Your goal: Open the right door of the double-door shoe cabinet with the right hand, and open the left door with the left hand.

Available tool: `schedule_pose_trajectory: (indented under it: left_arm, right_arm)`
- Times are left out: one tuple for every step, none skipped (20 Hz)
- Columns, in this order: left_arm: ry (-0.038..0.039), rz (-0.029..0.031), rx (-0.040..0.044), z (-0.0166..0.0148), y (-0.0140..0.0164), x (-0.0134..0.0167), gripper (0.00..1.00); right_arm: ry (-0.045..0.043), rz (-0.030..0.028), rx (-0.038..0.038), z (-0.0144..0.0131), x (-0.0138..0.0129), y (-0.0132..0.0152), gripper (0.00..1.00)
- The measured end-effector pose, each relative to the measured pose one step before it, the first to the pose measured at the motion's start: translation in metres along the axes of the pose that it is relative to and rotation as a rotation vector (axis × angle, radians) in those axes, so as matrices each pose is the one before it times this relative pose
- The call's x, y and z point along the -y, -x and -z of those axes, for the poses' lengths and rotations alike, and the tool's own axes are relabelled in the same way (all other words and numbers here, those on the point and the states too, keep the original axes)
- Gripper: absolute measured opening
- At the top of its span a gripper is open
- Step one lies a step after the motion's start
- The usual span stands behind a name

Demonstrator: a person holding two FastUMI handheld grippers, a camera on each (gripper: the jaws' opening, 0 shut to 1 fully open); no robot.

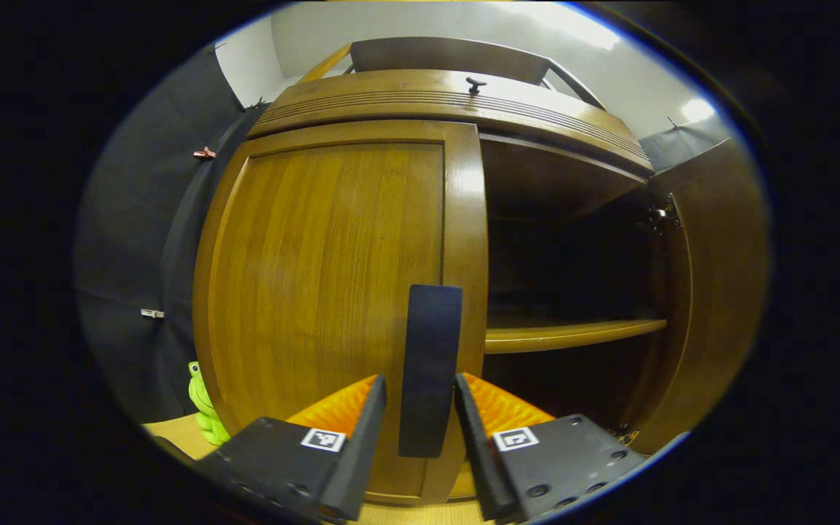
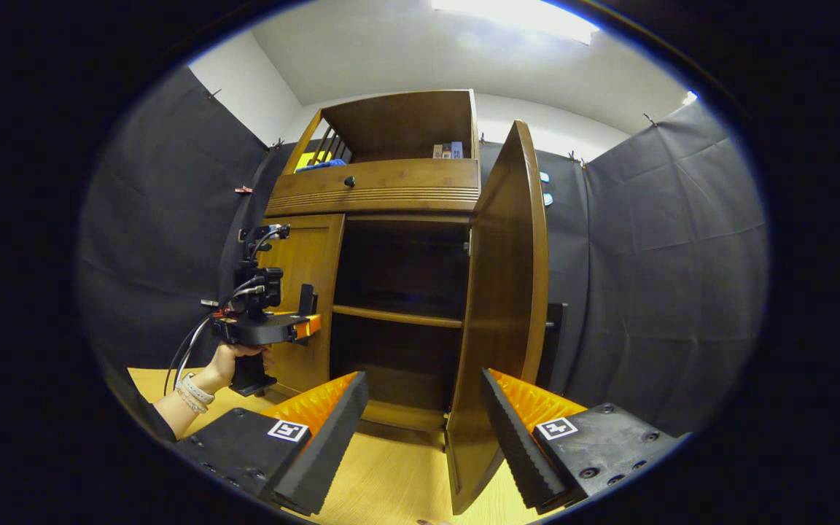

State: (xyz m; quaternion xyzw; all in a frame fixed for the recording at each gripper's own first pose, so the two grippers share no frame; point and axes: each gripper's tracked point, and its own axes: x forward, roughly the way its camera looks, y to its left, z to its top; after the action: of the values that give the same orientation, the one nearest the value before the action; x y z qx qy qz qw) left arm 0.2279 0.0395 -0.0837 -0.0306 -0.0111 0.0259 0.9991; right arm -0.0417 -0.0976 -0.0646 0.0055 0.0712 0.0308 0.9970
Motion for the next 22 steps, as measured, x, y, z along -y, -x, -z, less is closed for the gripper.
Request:
schedule_pose_trajectory:
  left_arm:
    - [-0.01857,-0.00593,0.00365,0.00057,-0.00212,0.00311,0.47]
    - [-0.0241,-0.00522,0.00083,0.00043,0.00041,-0.0017,0.36]
    - [-0.01254,-0.00123,0.0051,0.0004,-0.00013,-0.00047,0.34]
    - [0.00609,0.00523,-0.0038,-0.00014,0.00107,-0.00034,0.32]
    - [0.01607,0.00952,-0.00819,0.00072,0.00165,0.0,0.32]
    - [0.01379,0.01036,-0.0087,-0.00099,0.00241,-0.00042,0.29]
    - [0.00482,0.00868,-0.00677,0.00051,0.00416,-0.00057,0.3]
    - [-0.00102,0.00597,-0.00271,-0.00116,0.00479,-0.00038,0.29]
    - [-0.00374,0.00427,-0.00335,0.00053,0.00537,-0.00106,0.29]
    - [0.00001,0.00339,-0.00157,-0.0016,0.00638,-0.00055,0.29]
    - [0.0059,0.00391,0.00204,-0.00044,0.00672,-0.00073,0.29]
    - [0.00794,0.00487,-0.00118,-0.00189,0.00522,-0.00072,0.29]
    - [0.00523,0.00544,0.00139,-0.00105,0.00666,-0.0023,0.3]
    - [0.00077,0.00778,-0.00002,-0.00126,0.00814,-0.00122,0.29]
    - [0.00146,0.00795,-0.00078,0.00079,0.00897,-0.00152,0.3]
    - [0.0056,0.00668,0.00012,-0.00128,0.00753,-0.00108,0.3]
    - [0.00346,0.0065,-0.00094,-0.00235,0.00749,-0.00287,0.3]
    - [0.00184,0.00653,-0.00211,-0.00176,0.00783,-0.00218,0.3]
    - [0.00089,0.00525,0.00001,0.00032,0.00701,-0.00284,0.29]
    - [0.00067,0.00323,0.00165,-0.00118,0.0064,-0.00199,0.29]
    - [-0.00055,0.00105,-0.0008,0.00005,0.00649,-0.00228,0.29]
    - [-0.00078,0.00002,0.00415,-0.0023,0.00744,-0.00271,0.29]
  right_arm:
    - [-0.00106,0.00039,-0.01118,0.0037,0.00044,-0.00077,0.99]
    - [-0.00049,-0.00016,-0.01226,0.00319,-0.00058,-0.0007,0.99]
    - [0.00232,-0.00295,-0.01021,0.00303,-0.0008,-0.00059,0.99]
    - [0.0048,-0.00217,-0.00697,0.00149,-0.00131,-0.00097,0.96]
    - [0.00646,-0.00313,-0.00283,0.00014,-0.00161,0.00081,0.98]
    - [0.00522,-0.00245,-0.00128,0.00091,-0.00208,-0.00043,0.97]
    - [0.003,-0.00355,-0.00016,0.00031,-0.00246,-0.00022,0.97]
    - [0.00044,-0.00316,0.00083,-0.00007,-0.00226,0.00012,0.98]
    - [-0.00177,-0.00248,-0.00018,0.00006,-0.00243,0.00054,0.97]
    - [-0.00341,-0.00146,-0.00173,0.00048,-0.00219,-0.00035,0.97]
    - [-0.00361,-0.00157,-0.00166,0.00002,-0.00289,0.00029,0.96]
    - [-0.00269,-0.00002,-0.0047,0.00063,-0.00239,-0.00034,0.97]
    - [-0.00144,-0.00008,-0.00386,0.00003,-0.00252,0.00067,0.96]
    - [0.00023,0.00072,-0.00132,-0.00069,-0.00293,0.00053,0.96]
    - [0.00137,0.0003,0.00011,-0.00131,-0.00313,0.00077,0.97]
    - [0.00291,-0.00134,0.00034,-0.00093,-0.00374,0.00141,0.95]
    - [0.00341,-0.00285,0.00111,-0.00049,-0.00365,0.00119,0.96]
    - [0.00314,-0.00496,0.00274,-0.00157,-0.0044,0.00053,0.95]
    - [0.00329,-0.00753,0.00375,-0.00131,-0.00479,-0.00002,0.97]
    - [0.00356,-0.00909,0.00224,-0.00058,-0.00542,-0.00092,0.97]
    - [0.004,-0.00961,0.00134,-0.0001,-0.00535,-0.00051,0.97]
    - [0.00438,-0.00905,-0.00186,0.00009,-0.00519,-0.00067,0.97]
